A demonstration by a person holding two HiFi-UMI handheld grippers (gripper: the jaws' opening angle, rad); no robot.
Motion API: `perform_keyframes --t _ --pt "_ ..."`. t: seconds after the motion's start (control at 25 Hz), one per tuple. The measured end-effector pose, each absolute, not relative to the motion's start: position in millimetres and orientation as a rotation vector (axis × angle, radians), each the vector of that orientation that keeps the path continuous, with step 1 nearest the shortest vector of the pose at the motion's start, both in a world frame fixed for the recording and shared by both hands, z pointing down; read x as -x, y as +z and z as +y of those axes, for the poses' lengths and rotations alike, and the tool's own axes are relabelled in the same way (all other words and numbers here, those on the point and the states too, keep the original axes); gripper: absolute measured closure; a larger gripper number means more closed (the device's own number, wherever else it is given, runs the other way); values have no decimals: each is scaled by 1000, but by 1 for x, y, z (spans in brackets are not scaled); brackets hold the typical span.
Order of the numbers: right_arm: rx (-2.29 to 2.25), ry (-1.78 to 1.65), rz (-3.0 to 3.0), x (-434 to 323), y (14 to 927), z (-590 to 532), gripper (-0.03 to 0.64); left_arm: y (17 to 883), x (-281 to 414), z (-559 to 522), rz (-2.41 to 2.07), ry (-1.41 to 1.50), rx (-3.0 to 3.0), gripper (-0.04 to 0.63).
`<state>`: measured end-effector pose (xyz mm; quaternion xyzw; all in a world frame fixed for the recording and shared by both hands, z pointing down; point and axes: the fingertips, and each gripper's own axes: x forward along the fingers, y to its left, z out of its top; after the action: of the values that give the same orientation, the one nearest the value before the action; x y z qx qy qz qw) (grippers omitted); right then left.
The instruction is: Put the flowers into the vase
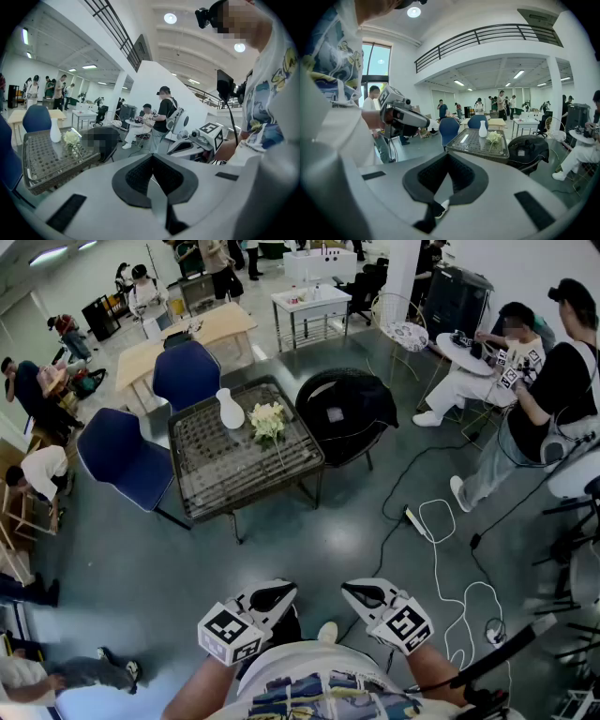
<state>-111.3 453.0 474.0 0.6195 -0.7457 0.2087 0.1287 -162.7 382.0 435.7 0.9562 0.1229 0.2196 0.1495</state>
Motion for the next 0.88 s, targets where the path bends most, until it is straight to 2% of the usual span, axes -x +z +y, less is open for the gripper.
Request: perform_keyframes --t 0.2,0.36,0.68,0.72,0.88 --pt "-1862 494 -2137 55 473 383 607 438 114 312 383 595 -2794 586" --pt "-1866 564 -2139 32 472 322 607 431 88 254 396 592 -2805 586" --pt "-1876 670 -2148 -17 478 180 603 423 76 140 385 577 -2810 586" --pt "-1880 682 -2140 -24 482 162 595 423 76 124 375 575 -2812 586" --pt "-1848 756 -2136 -54 499 99 485 425 78 77 281 558 -2801 586"
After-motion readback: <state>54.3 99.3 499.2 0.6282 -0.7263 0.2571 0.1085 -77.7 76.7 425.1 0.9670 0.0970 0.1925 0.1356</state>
